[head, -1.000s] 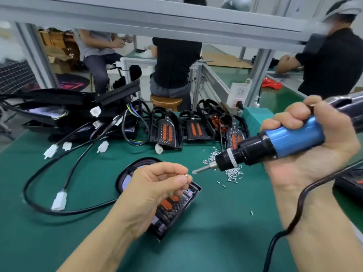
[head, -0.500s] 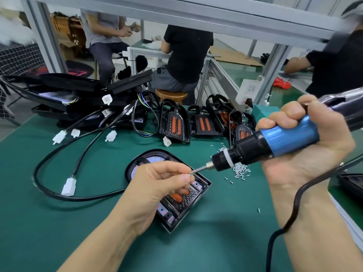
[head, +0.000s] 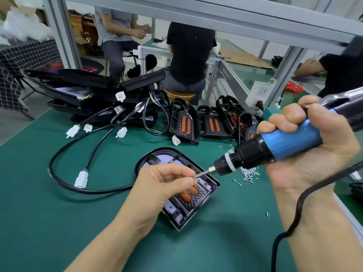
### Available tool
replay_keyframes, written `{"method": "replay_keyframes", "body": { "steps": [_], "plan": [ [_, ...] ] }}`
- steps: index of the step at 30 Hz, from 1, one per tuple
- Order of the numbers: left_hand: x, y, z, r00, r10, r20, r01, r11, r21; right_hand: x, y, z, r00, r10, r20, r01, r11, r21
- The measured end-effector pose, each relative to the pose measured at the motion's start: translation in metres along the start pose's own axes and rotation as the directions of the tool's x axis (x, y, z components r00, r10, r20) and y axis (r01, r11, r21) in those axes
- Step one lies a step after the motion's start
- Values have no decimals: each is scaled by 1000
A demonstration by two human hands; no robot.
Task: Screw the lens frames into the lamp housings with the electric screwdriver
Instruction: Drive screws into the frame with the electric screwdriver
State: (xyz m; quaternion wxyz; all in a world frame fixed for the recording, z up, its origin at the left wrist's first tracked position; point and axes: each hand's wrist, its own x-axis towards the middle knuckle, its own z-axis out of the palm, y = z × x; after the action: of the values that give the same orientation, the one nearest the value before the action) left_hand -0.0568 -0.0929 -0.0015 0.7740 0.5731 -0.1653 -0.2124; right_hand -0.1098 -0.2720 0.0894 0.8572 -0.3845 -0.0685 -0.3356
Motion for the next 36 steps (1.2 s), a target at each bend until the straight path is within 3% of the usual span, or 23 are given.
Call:
{"method": "replay_keyframes", "body": {
  "steps": [11,15,22,26,30,36],
  "plan": [
    [-2,9,-30,981,139,-133,-110,972,207,5,39,21,999,49,20,-50,998,49],
    [5,12,-42,977,140,-160,-109,976,189,11,56,32,998,64,24,-65,997,52],
    [15,9,-75,949,185,-256,-81,926,368,20,70,38,997,67,29,-68,997,38],
    [15,-4,-77,954,199,-223,-54,848,527,14,85,35,995,91,38,-90,996,-29],
    [16,-14,-67,939,276,-205,-37,675,737,12,101,31,995,98,33,-95,991,-89],
    [27,-1,-61,950,138,-280,186,469,863,12,114,23,994,79,79,-68,988,-140]
  ]
}}
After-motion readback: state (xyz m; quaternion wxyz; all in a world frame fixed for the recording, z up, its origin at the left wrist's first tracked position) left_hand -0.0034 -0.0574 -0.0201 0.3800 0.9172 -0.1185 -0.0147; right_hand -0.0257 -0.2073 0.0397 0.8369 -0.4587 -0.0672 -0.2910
